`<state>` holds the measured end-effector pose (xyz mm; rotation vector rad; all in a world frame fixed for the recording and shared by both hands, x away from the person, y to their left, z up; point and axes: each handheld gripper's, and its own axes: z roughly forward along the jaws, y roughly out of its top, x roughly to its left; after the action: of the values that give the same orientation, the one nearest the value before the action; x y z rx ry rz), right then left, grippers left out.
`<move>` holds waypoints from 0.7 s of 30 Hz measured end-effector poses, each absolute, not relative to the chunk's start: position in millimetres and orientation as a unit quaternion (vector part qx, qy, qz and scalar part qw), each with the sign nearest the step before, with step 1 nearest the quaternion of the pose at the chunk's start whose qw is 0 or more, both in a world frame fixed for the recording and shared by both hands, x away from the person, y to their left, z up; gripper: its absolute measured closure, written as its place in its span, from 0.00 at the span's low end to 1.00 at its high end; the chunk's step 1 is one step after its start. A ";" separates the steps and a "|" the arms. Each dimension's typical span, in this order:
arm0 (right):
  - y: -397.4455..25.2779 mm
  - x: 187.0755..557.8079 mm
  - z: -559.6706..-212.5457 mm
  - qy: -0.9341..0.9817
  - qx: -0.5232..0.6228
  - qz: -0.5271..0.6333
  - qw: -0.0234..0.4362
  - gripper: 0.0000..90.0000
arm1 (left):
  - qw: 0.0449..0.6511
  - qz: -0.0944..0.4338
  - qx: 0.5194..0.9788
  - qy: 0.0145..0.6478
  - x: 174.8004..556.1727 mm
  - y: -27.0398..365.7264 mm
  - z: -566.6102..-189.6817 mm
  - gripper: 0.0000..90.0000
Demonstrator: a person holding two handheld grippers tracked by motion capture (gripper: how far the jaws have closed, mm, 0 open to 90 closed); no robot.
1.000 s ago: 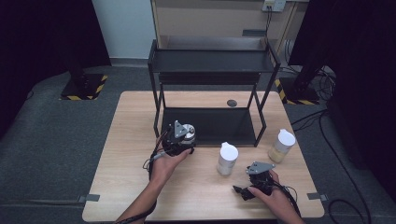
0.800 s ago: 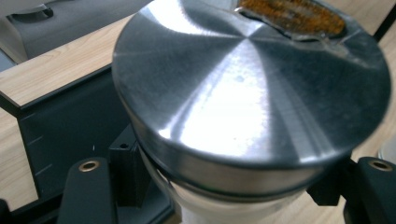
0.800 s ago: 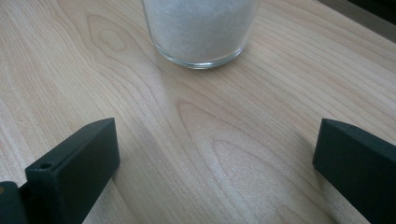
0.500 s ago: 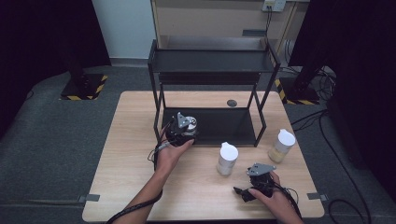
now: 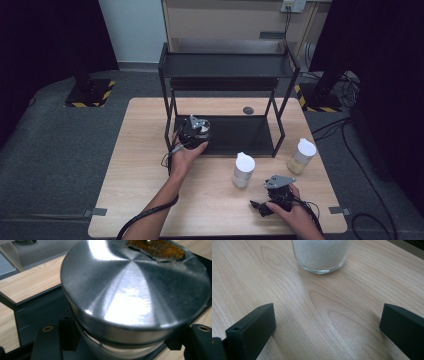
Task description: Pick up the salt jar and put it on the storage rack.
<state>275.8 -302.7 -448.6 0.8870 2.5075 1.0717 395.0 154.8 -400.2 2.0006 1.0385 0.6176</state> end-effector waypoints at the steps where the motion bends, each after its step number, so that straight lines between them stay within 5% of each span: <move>1: -302.7 275.8 -448.6 0.866 0.306 0.370 0.137 0.01 | 0.391 0.243 0.787 0.410 396.3 153.2 -401.4 0.33; 21: -302.7 275.8 -448.6 0.866 0.306 0.370 0.137 0.01 | 0.383 0.237 0.783 0.429 413.9 147.1 -416.8 0.33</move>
<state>275.8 -302.7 -448.6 0.8866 2.5071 1.0720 413.9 147.1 -416.8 1.9973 1.0937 0.6037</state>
